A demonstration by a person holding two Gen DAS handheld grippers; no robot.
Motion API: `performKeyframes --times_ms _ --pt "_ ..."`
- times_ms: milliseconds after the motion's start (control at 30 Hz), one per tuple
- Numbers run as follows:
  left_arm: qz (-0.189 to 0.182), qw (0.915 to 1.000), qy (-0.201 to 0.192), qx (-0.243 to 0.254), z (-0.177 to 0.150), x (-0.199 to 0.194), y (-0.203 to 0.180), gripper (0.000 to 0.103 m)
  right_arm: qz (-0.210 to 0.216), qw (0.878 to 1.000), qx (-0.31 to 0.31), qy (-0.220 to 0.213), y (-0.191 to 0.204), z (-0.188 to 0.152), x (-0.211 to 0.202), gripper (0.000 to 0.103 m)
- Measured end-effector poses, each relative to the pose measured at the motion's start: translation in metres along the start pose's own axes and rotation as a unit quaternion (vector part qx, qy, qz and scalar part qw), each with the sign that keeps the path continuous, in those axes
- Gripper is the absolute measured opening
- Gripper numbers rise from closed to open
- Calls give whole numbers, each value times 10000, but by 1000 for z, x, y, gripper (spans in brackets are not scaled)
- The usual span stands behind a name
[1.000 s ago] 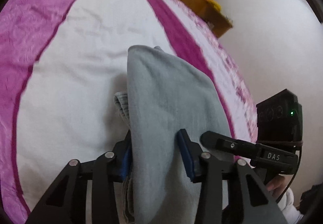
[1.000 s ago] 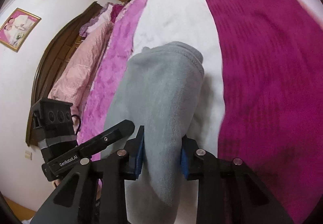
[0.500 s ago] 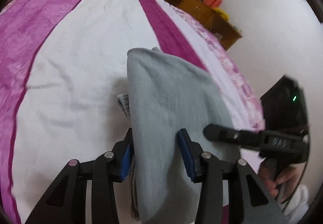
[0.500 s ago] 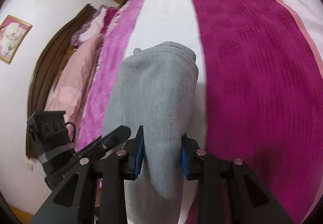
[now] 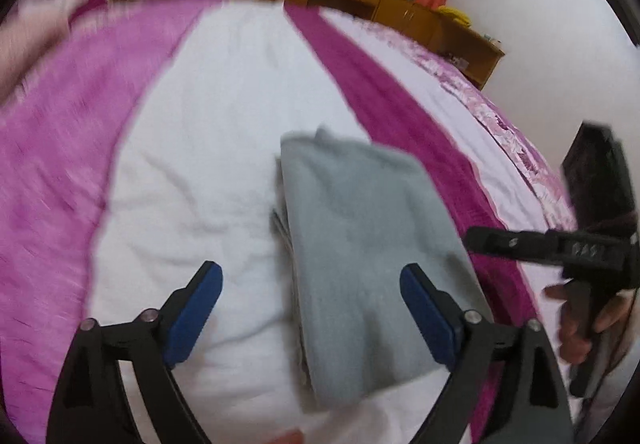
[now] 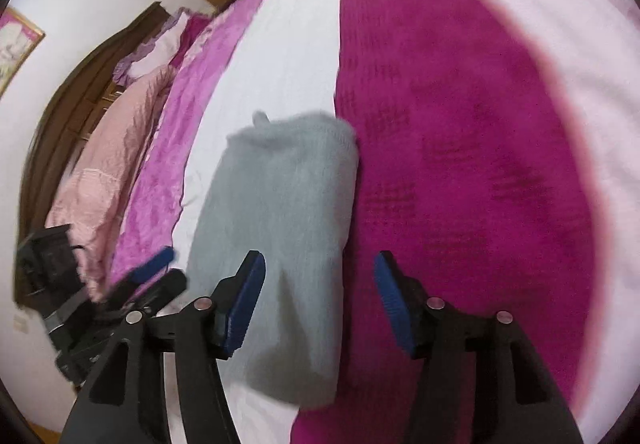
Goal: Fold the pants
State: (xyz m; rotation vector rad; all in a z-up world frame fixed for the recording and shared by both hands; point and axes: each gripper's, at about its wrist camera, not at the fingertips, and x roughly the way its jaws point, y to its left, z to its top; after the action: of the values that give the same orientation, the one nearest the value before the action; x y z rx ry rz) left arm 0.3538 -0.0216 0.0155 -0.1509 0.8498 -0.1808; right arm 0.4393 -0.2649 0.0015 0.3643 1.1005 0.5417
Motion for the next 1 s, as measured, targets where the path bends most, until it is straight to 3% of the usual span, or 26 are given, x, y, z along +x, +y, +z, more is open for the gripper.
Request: performKeyframes --times_ms 100,233,300,400,700,1000 --pt "155 9980 -440 436 -3 -31 -20 102 -60 9973 -392 -617 23 -12 -37 60" --pt "143 9942 -793 715 -13 -59 -36 103 385 9853 -820 -1450 46 -39 -72 76" --pt "213 9918 -959 824 -22 -68 -38 103 291 9784 -1046 -1759 57 -56 -79 79" --pt "169 9918 -943 849 -33 -67 -38 103 -202 9678 -1435 -2059 63 -83 -77 79" --pt "-78 9955 -618 710 -79 -24 -23 103 -918 9576 -1902 -1958 44 -127 -35 79" --pt "-77 9907 -881 1036 -99 -16 -33 103 -1157 9481 -2216 -1966 42 -146 -17 79"
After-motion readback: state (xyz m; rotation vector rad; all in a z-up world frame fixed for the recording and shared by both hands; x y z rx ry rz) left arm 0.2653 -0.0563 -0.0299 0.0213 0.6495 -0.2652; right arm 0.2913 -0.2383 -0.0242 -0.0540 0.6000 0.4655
